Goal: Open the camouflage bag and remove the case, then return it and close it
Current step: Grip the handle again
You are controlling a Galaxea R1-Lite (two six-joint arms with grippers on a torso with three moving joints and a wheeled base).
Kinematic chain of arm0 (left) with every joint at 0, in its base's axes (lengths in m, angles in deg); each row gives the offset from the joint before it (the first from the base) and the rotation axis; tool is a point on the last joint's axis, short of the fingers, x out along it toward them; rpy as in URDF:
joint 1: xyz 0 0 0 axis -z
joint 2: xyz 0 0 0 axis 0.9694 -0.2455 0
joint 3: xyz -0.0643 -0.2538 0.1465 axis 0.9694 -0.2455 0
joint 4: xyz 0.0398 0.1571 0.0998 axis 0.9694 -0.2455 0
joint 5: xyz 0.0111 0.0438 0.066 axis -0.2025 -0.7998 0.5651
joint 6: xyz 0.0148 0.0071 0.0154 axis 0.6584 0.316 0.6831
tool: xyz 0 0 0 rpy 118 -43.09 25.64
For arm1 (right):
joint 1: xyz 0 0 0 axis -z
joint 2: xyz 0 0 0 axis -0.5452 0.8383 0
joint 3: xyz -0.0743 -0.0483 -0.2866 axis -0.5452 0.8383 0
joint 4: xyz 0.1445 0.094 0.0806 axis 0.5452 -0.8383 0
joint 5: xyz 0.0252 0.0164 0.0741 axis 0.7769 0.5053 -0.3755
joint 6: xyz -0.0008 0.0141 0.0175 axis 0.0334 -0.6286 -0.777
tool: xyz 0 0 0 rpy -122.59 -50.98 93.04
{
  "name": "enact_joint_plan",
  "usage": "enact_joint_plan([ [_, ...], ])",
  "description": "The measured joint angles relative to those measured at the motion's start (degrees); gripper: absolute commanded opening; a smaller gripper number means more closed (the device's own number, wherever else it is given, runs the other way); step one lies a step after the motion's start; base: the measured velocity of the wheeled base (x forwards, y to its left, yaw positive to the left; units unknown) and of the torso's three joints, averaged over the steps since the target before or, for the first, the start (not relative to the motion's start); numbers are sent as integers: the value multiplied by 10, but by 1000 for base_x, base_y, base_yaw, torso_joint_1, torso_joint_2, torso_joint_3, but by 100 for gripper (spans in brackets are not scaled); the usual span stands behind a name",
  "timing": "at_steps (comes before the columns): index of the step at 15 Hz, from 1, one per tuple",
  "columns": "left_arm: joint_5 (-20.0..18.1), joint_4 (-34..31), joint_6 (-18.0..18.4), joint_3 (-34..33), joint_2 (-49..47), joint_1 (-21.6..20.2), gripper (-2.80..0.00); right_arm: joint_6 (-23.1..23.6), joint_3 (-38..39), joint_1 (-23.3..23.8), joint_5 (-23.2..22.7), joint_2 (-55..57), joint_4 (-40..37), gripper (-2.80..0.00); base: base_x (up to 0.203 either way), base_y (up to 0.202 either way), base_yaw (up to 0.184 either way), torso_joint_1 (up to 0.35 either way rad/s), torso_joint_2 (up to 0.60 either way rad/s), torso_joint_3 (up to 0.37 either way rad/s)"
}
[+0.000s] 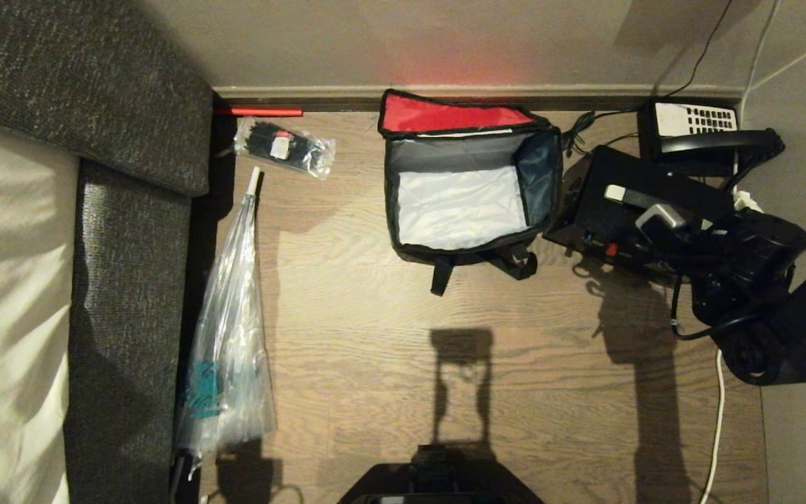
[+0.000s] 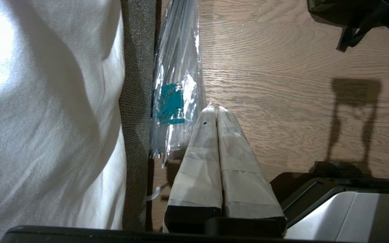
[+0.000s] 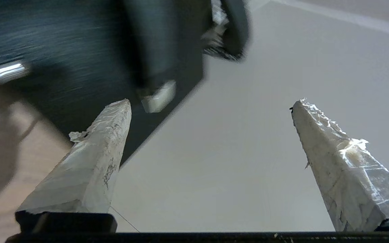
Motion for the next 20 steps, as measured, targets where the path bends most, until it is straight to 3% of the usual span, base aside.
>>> enact_joint_plan([
  [7, 0, 0, 0, 0, 0, 0, -280, -55, -26, -15, 7, 23, 0, 0, 0, 0, 0, 0, 0, 0],
  [20, 0, 0, 0, 0, 0, 0, -280, -21, -142, -16, -35, 86, 1, 0, 0, 0, 0, 0, 0, 0],
])
